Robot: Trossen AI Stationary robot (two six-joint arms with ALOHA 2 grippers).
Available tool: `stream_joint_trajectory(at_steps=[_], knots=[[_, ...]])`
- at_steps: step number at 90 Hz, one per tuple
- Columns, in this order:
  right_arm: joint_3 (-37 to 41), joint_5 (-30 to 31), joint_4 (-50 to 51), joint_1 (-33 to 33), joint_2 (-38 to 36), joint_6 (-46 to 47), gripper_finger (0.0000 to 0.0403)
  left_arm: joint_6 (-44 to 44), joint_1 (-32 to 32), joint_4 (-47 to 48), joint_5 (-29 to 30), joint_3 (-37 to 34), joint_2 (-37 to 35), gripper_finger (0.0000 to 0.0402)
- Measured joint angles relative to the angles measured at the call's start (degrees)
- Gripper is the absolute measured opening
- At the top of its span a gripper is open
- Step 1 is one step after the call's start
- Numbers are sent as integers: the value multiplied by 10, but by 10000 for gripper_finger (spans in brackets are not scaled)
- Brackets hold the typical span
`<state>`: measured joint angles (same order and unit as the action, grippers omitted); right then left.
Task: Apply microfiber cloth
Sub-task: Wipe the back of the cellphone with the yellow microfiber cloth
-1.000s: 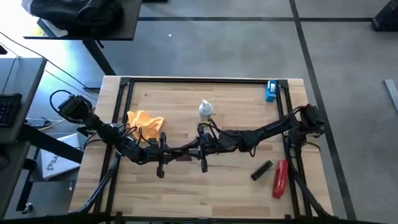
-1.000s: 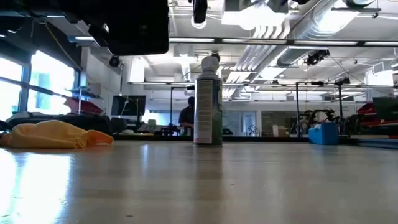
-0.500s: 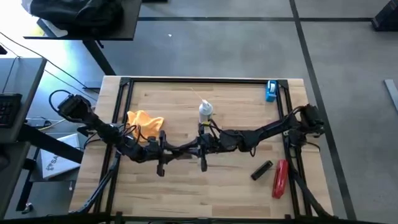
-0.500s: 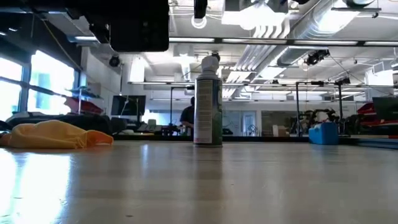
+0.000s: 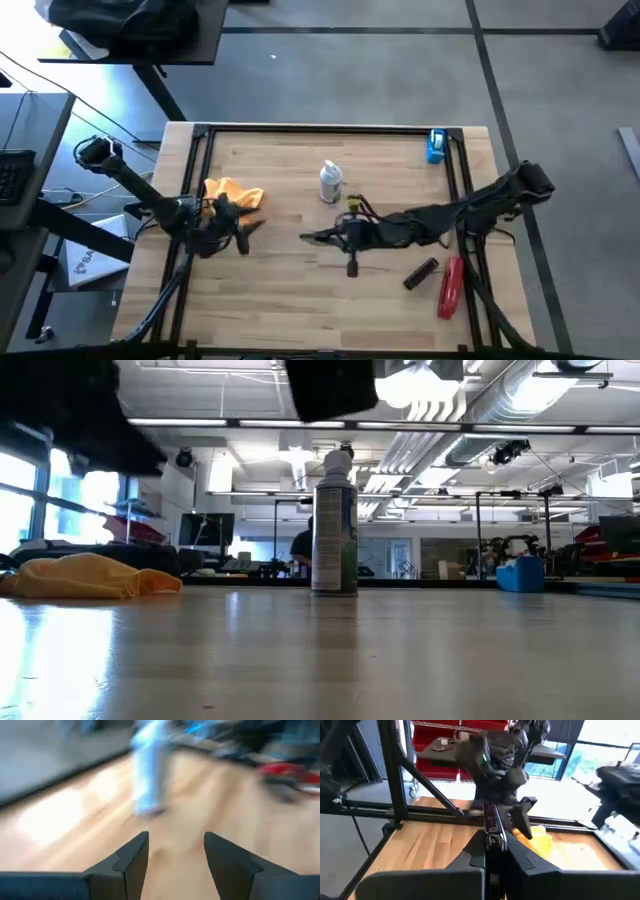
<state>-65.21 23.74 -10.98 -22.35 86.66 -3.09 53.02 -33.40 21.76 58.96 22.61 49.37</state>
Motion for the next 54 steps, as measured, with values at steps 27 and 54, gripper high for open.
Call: stream_joint_trajectory(at_steps=[27, 54], knots=[[0, 40, 42, -28, -28, 3, 0, -20, 171, 121, -207, 10, -5, 171], [0, 40, 57, -20, -27, 17, 0, -107, 317, 262, -353, 49, 25, 171]])
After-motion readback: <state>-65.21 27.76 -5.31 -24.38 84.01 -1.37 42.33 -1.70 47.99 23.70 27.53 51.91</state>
